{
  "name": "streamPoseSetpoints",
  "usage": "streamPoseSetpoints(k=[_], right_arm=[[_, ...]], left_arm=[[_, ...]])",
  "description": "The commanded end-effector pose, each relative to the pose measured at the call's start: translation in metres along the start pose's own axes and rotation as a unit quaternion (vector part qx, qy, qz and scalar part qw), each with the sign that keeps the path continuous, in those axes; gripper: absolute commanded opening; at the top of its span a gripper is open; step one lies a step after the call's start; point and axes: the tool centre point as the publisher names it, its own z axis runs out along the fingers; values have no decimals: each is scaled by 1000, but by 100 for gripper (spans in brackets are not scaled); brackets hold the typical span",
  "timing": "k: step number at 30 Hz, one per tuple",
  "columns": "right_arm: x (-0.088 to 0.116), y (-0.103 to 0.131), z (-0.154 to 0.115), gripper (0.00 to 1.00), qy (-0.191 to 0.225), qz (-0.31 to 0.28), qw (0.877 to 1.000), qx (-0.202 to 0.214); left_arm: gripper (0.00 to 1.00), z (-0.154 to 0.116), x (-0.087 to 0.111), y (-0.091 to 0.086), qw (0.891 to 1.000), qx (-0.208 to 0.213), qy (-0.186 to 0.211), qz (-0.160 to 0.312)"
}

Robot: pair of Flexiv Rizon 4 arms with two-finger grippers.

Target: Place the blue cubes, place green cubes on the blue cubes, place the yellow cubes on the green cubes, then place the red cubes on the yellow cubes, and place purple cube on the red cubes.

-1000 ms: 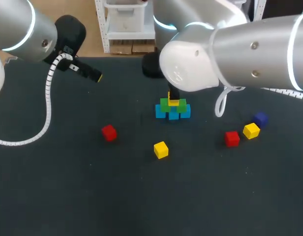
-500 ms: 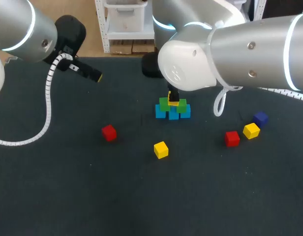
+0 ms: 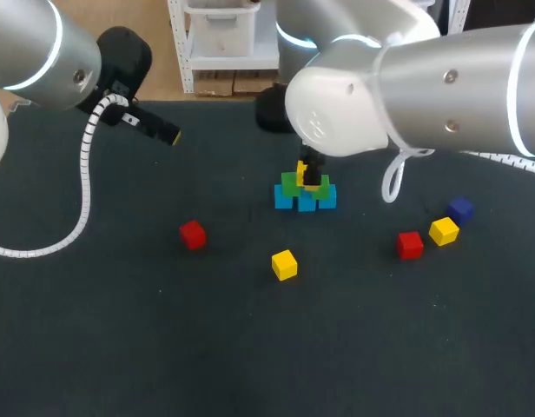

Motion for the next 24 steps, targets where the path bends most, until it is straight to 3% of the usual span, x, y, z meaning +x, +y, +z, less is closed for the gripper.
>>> streamPoseSetpoints(k=[1,2,6,11,16,24], right_arm=[[6,2,0,100,-4,3,1000,2],[6,1,0,100,-4,3,1000,2],[6,1,0,83,-2,2,1000,5],[4,0,0,77,0,0,1000,6],[1,0,1,75,2,-2,1000,9],[0,0,1,84,1,-2,1000,10]], left_arm=[[100,0,1,1,1000,3,-2,1],[100,0,1,1,1000,3,-2,1],[100,0,1,1,1000,3,-2,1],[100,0,1,1,1000,3,-2,1],[100,0,1,1,1000,3,-2,1],[100,0,1,1,1000,3,-2,1]])
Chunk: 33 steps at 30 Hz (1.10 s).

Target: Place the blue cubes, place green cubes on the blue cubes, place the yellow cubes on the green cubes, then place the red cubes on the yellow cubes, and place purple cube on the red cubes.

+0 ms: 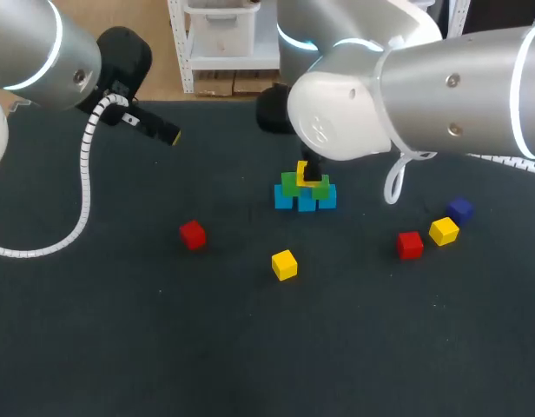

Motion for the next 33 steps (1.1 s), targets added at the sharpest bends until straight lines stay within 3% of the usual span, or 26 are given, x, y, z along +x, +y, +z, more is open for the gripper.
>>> streamPoseSetpoints(k=[1,6,17,33], right_arm=[[1,1,1,84,1,1,1000,2],[2,0,2,85,7,2,1000,6],[2,-1,6,76,13,5,1000,8],[8,-3,4,79,15,11,1000,12]], left_arm=[[100,0,1,1,1000,3,-2,1],[100,0,1,1,1000,3,-2,1],[100,0,1,1,1000,3,-2,1],[100,0,1,1,1000,3,-2,1]])
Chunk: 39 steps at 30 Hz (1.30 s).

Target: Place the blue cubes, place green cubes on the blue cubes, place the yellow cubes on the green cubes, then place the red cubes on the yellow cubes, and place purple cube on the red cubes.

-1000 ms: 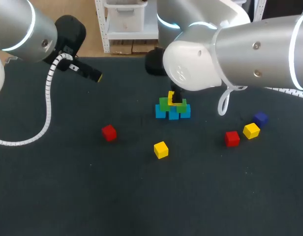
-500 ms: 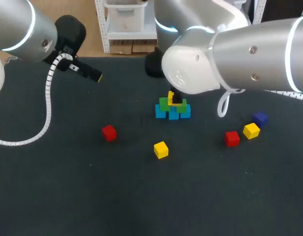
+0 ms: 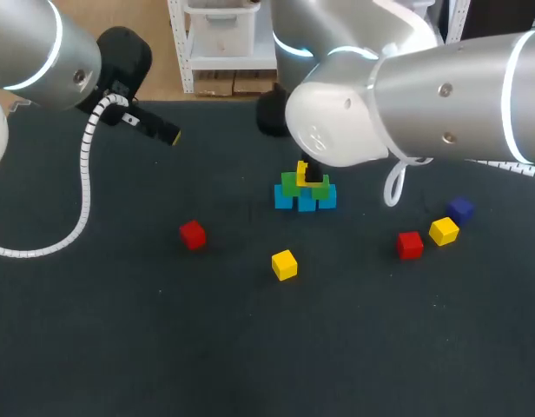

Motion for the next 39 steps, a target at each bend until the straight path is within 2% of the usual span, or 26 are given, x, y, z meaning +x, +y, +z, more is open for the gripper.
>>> streamPoseSetpoints(k=[1,11,27,30,33,36,39], right_arm=[[3,1,-2,80,-3,1,1000,2],[7,-3,-5,79,-8,7,1000,7],[4,-5,-5,70,-11,5,1000,7],[4,-4,-5,80,-12,5,1000,8],[7,-1,-9,100,-13,6,1000,11],[15,0,-16,100,-15,11,1000,17],[32,-1,-25,100,-22,26,999,19]], left_arm=[[100,0,1,1,1000,3,-2,1],[100,0,1,1,1000,3,-2,1],[100,0,1,1,1000,3,-2,1],[100,0,1,1,1000,3,-2,1],[100,0,1,1,1000,3,-2,1],[100,0,1,1,1000,3,-2,1],[100,0,1,1,1000,3,-2,1]])
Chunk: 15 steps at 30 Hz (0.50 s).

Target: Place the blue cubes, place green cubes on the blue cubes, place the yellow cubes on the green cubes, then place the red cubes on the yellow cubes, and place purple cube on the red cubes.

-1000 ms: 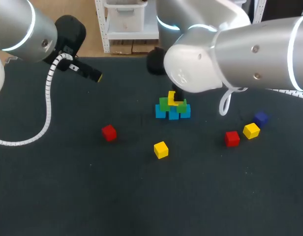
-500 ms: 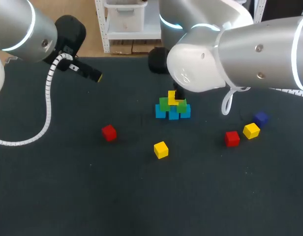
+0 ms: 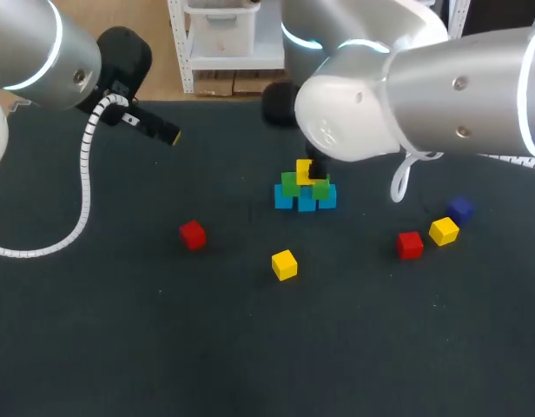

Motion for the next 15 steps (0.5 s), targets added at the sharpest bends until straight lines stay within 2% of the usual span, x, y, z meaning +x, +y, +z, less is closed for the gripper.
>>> streamPoseSetpoints(k=[1,5,9,15], right_arm=[[29,7,-16,100,-16,15,1000,7],[57,10,-30,100,-29,27,999,7],[82,15,-42,100,-39,15,999,9],[121,21,-47,100,-74,-12,997,-18]], left_arm=[[100,0,1,1,1000,3,-2,1],[100,0,1,1,1000,3,-2,1],[100,0,1,1,1000,3,-2,1],[100,0,1,1,1000,3,-2,1]])
